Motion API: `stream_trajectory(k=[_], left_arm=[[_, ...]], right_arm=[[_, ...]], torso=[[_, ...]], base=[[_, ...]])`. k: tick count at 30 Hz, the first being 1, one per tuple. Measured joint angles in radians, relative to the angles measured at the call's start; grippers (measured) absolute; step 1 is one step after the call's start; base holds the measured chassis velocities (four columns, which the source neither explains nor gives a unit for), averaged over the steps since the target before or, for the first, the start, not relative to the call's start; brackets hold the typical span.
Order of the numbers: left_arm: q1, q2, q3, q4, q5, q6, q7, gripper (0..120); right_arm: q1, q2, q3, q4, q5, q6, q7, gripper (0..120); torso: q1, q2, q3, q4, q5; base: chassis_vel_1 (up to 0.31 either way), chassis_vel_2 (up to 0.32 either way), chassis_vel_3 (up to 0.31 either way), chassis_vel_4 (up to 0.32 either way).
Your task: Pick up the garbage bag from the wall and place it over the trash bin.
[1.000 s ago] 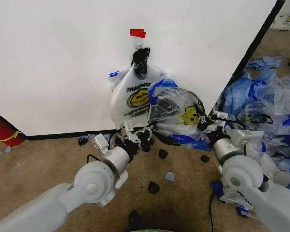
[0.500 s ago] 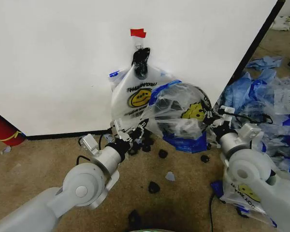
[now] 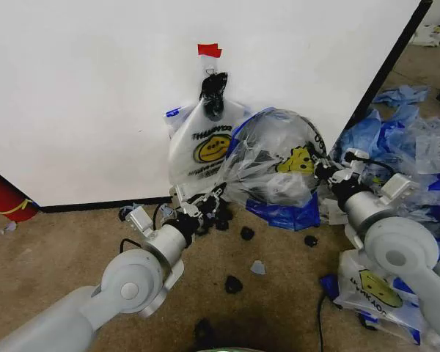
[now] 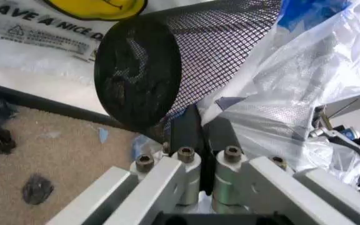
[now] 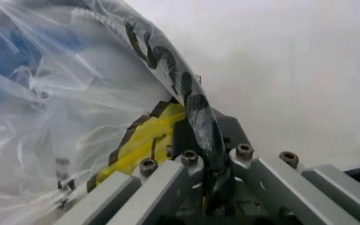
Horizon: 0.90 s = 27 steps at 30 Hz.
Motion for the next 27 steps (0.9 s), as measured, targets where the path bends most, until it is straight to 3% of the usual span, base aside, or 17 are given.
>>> stream_trajectory(k=[16,27], left_arm=[[-0.065,-0.033,0.065,0.085,0.034,-0.029,0.012,0],[-0.061,-0.054,0.087,0.147,0.085,-0.053,0.032,36]], right_arm=[[0.005,-0.004,0.001,0.024,0.030,-0.011,0.014,0],[-0.001,0.000,-0.008,0.041,0.019,-0.012,0.016,0]], torso=[[0.000,0.000,0.000,0.0000,0.0000],[0.000,0.000,0.000,0.0000,-0.0003]], base=[[0.000,0.000,0.000,0.000],[0.000,0.000,0.000,0.000]])
